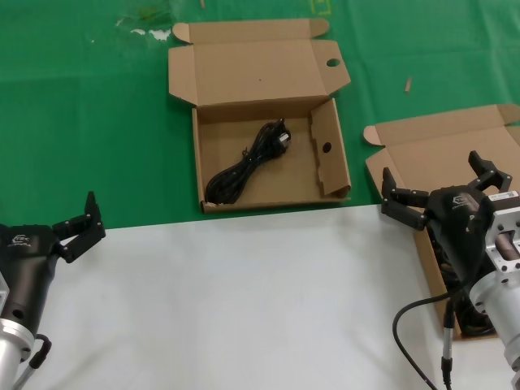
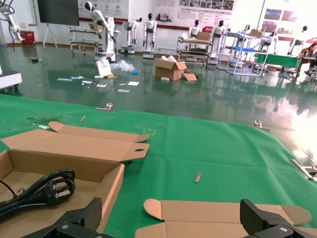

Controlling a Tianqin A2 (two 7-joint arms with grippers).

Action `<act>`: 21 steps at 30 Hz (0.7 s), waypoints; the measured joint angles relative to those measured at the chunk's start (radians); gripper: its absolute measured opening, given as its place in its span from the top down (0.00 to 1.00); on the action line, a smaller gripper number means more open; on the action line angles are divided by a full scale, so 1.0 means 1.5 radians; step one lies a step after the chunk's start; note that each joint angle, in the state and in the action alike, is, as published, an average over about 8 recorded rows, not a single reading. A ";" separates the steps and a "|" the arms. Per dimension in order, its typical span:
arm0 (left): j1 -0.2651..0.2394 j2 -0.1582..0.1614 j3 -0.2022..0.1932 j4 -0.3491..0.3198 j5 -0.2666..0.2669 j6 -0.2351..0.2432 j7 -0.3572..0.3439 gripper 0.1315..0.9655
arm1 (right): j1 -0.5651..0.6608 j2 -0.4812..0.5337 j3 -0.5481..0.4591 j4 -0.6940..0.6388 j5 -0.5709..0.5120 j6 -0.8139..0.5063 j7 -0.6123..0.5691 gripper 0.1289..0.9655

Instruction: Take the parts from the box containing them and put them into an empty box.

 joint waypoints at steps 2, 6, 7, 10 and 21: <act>0.000 0.000 0.000 0.000 0.000 0.000 0.000 0.00 | 0.000 0.000 0.000 0.000 0.000 0.000 0.000 0.00; 0.000 0.000 0.000 0.000 0.000 0.000 0.000 0.00 | 0.000 0.000 0.000 0.000 0.000 0.000 0.000 0.00; 0.000 0.000 0.000 0.000 0.000 0.000 0.000 0.00 | 0.000 0.000 0.000 0.000 0.000 0.000 0.000 0.00; 0.000 0.000 0.000 0.000 0.000 0.000 0.000 0.00 | 0.000 0.000 0.000 0.000 0.000 0.000 0.000 0.00; 0.000 0.000 0.000 0.000 0.000 0.000 0.000 0.00 | 0.000 0.000 0.000 0.000 0.000 0.000 0.000 0.00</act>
